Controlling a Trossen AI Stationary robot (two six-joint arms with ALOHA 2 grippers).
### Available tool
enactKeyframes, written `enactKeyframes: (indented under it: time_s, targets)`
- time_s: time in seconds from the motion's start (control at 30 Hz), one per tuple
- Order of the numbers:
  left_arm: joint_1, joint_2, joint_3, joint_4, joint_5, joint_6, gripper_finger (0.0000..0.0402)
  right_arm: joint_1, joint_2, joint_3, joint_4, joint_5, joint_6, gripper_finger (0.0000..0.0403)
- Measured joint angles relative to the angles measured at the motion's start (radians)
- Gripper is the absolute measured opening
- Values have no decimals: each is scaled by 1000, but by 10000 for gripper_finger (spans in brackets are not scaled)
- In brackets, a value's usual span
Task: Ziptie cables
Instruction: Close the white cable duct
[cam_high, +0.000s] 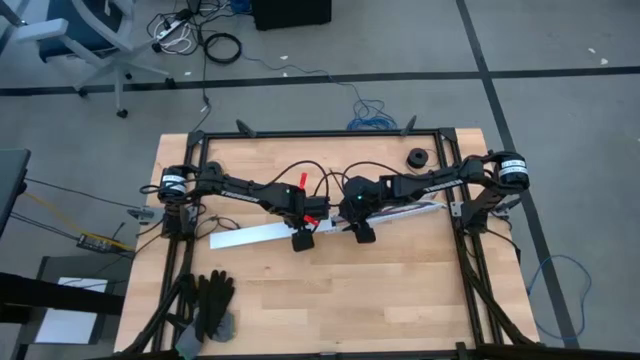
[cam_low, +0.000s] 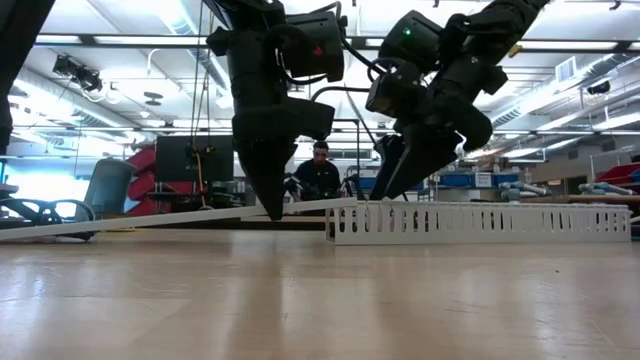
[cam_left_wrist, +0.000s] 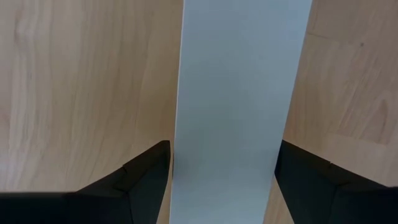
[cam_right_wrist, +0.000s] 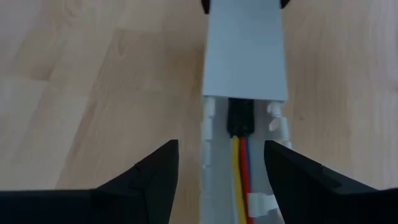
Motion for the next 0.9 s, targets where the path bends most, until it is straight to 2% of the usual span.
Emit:
enactKeyframes:
  time_s: [0.13, 0.3, 0.9]
  targets:
    - [0, 0, 0, 0, 0, 0, 252, 2, 0, 0, -1, 5, -1, 217]
    - [0, 0, 0, 0, 0, 0, 252, 2, 0, 0, 7, 65, -13, 212]
    - [0, 1, 0, -5, 0, -1, 252, 8, 70, 0, 65, 60, -23, 230]
